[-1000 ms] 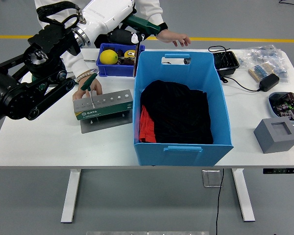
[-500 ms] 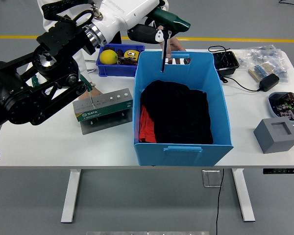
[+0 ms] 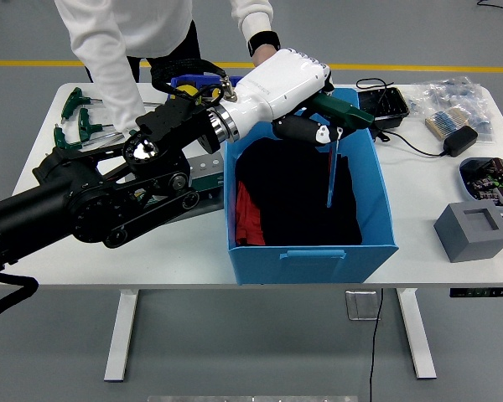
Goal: Lift tool from toolbox,place it in box,lift tool from toolbox,place it in box
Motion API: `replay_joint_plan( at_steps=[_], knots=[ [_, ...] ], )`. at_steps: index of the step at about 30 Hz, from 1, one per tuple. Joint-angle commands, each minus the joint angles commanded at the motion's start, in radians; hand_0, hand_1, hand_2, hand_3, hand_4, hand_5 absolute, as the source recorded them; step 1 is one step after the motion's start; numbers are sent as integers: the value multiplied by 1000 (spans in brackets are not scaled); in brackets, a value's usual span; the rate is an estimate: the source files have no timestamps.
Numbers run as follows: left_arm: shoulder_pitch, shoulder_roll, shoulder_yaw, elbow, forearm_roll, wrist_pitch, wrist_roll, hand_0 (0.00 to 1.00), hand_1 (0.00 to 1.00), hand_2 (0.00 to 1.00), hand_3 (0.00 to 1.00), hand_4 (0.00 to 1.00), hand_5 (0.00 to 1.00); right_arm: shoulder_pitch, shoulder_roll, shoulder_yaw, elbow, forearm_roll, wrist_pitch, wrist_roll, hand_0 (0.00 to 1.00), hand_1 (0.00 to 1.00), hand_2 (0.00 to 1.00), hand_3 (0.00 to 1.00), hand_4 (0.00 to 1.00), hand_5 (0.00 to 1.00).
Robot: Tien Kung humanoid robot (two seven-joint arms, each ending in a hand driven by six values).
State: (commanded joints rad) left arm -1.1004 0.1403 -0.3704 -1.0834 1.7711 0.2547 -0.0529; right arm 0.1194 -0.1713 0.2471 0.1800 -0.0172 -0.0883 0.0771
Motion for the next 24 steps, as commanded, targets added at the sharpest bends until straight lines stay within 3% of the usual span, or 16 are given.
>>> replay_joint_plan(
  at_steps=[9, 15, 24],
  knots=[
    [-57, -42, 62, 157, -159, -192, -81, 273, 41, 59, 75, 572, 571, 13, -9, -33, 0, 27, 0, 9, 716, 708, 772, 620, 837, 745],
    [-75, -72, 94, 236, -226, -245, -104, 279, 42, 63, 78, 572, 569, 20, -13, -65, 0, 50, 2, 13, 717, 707, 771, 620, 837, 745],
    [-116, -130, 135, 364, -315, -278, -110, 284, 44, 65, 80, 572, 561, 27, -18, -82, 1, 51, 1, 12, 715, 705, 771, 621, 837, 748]
  ],
)
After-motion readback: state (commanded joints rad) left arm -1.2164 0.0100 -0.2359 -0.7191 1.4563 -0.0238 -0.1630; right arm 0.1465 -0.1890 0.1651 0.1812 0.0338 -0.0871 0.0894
